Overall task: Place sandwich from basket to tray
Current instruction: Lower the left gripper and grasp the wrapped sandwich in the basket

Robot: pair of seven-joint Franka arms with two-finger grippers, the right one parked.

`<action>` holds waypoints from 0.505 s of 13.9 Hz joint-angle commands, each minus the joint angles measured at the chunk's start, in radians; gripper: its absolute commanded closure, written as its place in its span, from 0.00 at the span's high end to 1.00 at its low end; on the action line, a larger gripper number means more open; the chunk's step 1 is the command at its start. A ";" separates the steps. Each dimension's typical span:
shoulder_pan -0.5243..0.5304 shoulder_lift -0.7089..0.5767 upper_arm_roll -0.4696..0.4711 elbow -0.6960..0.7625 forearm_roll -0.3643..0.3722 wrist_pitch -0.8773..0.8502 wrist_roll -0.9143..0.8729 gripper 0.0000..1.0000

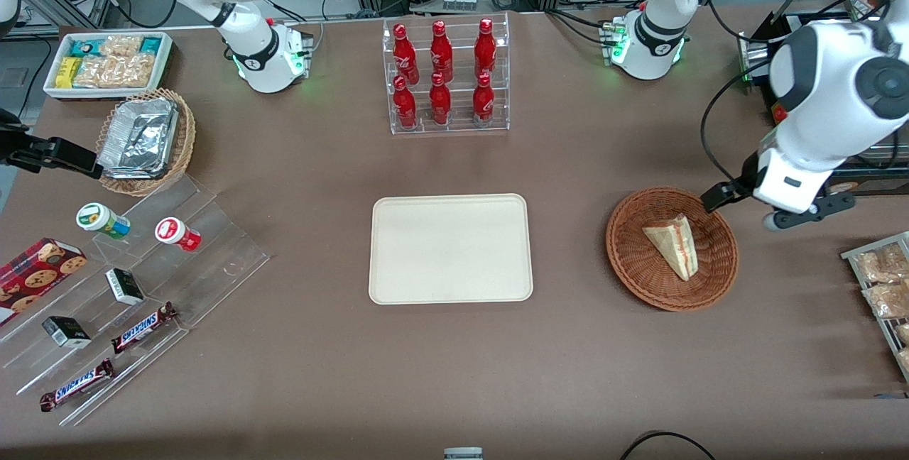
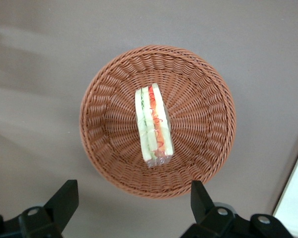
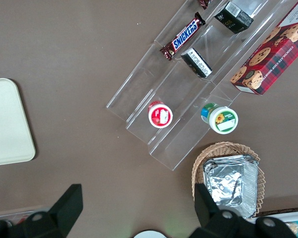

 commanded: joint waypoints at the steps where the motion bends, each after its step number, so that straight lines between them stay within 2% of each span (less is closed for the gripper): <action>1: -0.009 0.005 -0.001 -0.095 0.000 0.114 -0.079 1.00; 7: -0.014 0.104 -0.002 -0.141 0.000 0.269 -0.165 1.00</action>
